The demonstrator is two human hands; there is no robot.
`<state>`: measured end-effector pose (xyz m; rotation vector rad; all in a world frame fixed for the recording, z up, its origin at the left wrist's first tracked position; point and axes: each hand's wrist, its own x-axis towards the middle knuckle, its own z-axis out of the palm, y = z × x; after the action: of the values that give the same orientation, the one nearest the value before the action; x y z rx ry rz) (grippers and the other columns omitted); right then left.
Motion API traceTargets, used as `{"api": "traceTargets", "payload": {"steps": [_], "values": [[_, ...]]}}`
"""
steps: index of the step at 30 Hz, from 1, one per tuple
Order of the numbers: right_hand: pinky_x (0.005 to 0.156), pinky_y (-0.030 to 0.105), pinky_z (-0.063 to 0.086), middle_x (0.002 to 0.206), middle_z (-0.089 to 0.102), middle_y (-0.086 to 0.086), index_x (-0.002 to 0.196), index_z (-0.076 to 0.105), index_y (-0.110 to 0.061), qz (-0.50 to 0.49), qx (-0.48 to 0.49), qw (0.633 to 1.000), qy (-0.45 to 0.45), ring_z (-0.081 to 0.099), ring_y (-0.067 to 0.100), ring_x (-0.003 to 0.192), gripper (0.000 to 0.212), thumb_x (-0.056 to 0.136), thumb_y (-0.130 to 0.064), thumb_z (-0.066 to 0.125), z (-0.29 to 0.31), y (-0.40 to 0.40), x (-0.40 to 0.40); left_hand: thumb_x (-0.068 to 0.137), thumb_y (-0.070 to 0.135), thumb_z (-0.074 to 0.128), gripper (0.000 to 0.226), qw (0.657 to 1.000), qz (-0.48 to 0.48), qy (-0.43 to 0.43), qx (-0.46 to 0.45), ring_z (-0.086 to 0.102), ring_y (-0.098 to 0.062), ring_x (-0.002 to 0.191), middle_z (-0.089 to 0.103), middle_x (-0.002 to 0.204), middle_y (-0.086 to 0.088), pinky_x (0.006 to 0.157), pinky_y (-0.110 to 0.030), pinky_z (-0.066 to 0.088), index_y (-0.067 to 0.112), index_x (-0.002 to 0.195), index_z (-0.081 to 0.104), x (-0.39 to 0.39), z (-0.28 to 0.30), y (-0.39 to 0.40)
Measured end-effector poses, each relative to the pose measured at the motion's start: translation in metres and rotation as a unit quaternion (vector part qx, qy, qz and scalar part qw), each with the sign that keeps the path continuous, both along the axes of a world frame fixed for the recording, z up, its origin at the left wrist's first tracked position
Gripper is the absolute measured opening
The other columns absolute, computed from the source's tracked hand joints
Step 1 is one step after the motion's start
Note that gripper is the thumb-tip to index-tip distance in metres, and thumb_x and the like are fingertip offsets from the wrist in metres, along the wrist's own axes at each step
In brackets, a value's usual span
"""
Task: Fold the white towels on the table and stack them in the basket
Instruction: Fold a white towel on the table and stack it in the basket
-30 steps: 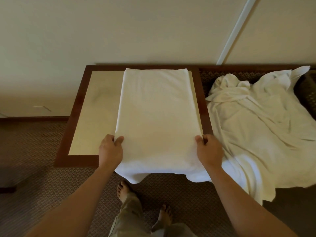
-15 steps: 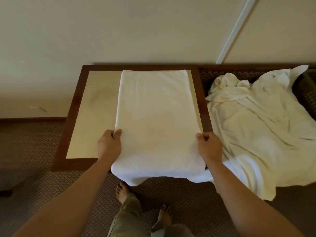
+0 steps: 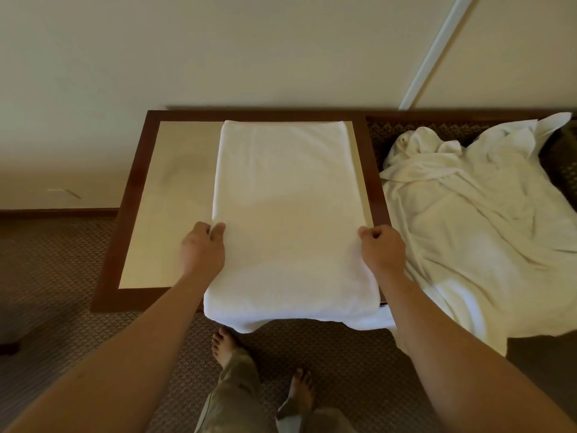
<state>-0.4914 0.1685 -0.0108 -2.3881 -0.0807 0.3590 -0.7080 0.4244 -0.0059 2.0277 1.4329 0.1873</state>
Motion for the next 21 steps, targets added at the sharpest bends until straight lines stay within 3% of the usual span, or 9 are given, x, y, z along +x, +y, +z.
{"api": "traceTargets", "payload": {"steps": [3,6,8,10,11,13,17,21], "values": [[0.074,0.039,0.046,0.096,0.065,0.004,0.094,0.062,-0.012,0.005,-0.041,0.999,-0.029,0.062,0.033,0.097,0.023,0.102,-0.033,0.056,-0.002,0.001,-0.007,0.106,0.043,0.046,0.034,0.999,-0.001,0.009,0.054,0.052,-0.029,0.087,0.058,0.108,-0.009,0.069,-0.038,0.037,0.010,0.111,0.052,-0.001,-0.010,-0.005],[0.089,0.051,0.045,0.124,0.059,0.012,0.119,0.058,-0.013,0.036,-0.121,0.981,-0.148,0.055,0.037,0.115,0.023,0.099,-0.025,0.055,0.005,0.002,-0.028,0.103,0.036,0.055,0.037,0.993,0.008,-0.016,0.116,0.053,-0.037,0.111,0.052,0.133,-0.015,0.086,-0.048,0.044,0.010,0.128,0.051,-0.007,-0.009,-0.022],[0.102,0.056,0.038,0.148,0.047,0.013,0.137,0.050,-0.017,0.138,-0.130,0.956,-0.222,0.045,0.037,0.134,0.040,0.099,-0.031,0.050,0.005,-0.001,-0.057,0.103,0.038,0.052,0.045,0.980,-0.086,0.003,0.180,0.044,-0.037,0.134,0.042,0.151,-0.013,0.108,-0.054,0.038,0.014,0.141,0.046,-0.014,-0.005,-0.044],[0.115,0.058,0.022,0.168,0.023,0.006,0.155,0.035,-0.023,0.283,-0.140,0.926,-0.209,0.021,0.031,0.154,0.055,0.104,-0.043,0.036,-0.002,-0.004,-0.094,0.107,0.050,0.033,0.058,0.952,-0.246,0.063,0.168,0.014,-0.029,0.156,0.014,0.170,-0.005,0.125,-0.054,0.017,0.025,0.159,0.025,-0.019,-0.007,-0.075],[0.119,0.059,0.014,0.171,0.012,0.001,0.161,0.025,-0.027,0.336,-0.158,0.910,-0.186,0.009,0.027,0.158,0.059,0.106,-0.049,0.028,-0.009,-0.007,-0.109,0.107,0.057,0.022,0.062,0.933,-0.310,0.092,0.156,-0.002,-0.024,0.158,-0.003,0.172,0.000,0.127,-0.054,0.008,0.031,0.162,0.011,-0.025,-0.012,-0.089],[0.123,0.061,0.007,0.172,-0.003,-0.006,0.164,0.008,-0.030,0.375,-0.207,0.890,-0.158,-0.006,0.024,0.159,0.064,0.107,-0.057,0.014,-0.020,-0.019,-0.119,0.104,0.062,0.010,0.064,0.911,-0.358,0.125,0.162,-0.015,-0.022,0.157,-0.016,0.171,0.004,0.127,-0.055,0.004,0.037,0.163,-0.002,-0.044,-0.027,-0.099],[0.122,0.065,-0.002,0.167,-0.022,-0.018,0.161,-0.015,-0.037,0.300,-0.273,0.908,-0.102,-0.014,0.026,0.157,0.063,0.102,-0.059,-0.005,-0.027,-0.068,-0.084,0.104,0.061,0.000,0.069,0.919,-0.310,0.171,0.175,-0.016,-0.022,0.157,-0.022,0.169,0.003,0.127,-0.052,0.002,0.027,0.162,-0.014,-0.084,-0.036,-0.074],[0.119,0.070,-0.004,0.165,-0.021,-0.021,0.161,-0.013,-0.037,0.245,-0.310,0.917,-0.058,-0.010,0.028,0.158,0.064,0.099,-0.052,-0.009,-0.018,-0.089,-0.074,0.102,0.054,0.000,0.073,0.954,-0.189,0.200,0.121,-0.005,-0.025,0.158,-0.008,0.172,-0.002,0.126,-0.057,0.003,0.017,0.163,-0.006,-0.094,-0.030,-0.070]]}}
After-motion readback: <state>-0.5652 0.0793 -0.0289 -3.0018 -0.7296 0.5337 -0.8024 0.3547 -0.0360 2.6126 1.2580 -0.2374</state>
